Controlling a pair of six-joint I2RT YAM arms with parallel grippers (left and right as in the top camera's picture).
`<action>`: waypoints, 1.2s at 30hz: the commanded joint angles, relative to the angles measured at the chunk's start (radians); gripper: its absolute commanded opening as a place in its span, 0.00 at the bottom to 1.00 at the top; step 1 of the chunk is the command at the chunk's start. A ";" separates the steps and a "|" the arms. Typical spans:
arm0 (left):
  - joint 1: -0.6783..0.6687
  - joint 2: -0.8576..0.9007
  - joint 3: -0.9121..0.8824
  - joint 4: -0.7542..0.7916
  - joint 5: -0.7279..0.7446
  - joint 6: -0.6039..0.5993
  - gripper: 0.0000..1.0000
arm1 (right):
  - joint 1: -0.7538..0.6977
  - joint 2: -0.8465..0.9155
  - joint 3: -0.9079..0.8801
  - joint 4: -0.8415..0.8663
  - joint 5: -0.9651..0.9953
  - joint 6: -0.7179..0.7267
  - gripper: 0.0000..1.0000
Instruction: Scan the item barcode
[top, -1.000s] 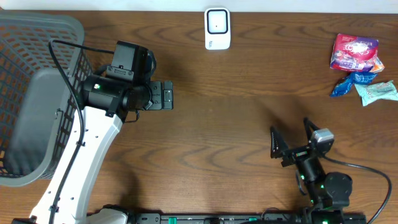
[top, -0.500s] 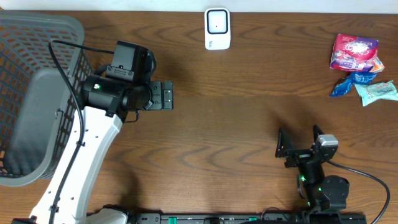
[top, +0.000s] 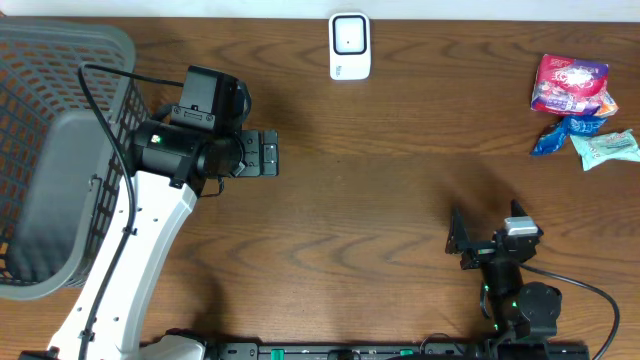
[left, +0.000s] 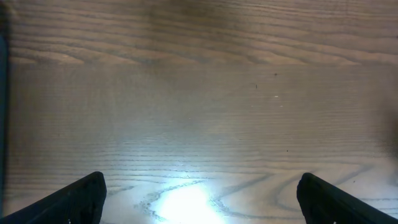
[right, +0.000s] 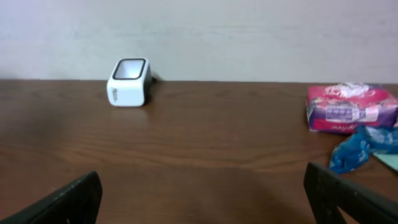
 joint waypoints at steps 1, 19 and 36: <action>0.003 0.001 0.003 -0.003 -0.009 0.014 0.98 | -0.003 -0.010 -0.002 -0.008 0.018 -0.071 0.99; 0.003 0.001 0.003 -0.003 -0.009 0.014 0.98 | 0.011 -0.010 -0.002 -0.005 0.017 -0.070 0.99; 0.003 0.001 0.003 -0.003 -0.009 0.014 0.98 | 0.011 -0.009 -0.002 -0.005 0.017 -0.070 0.99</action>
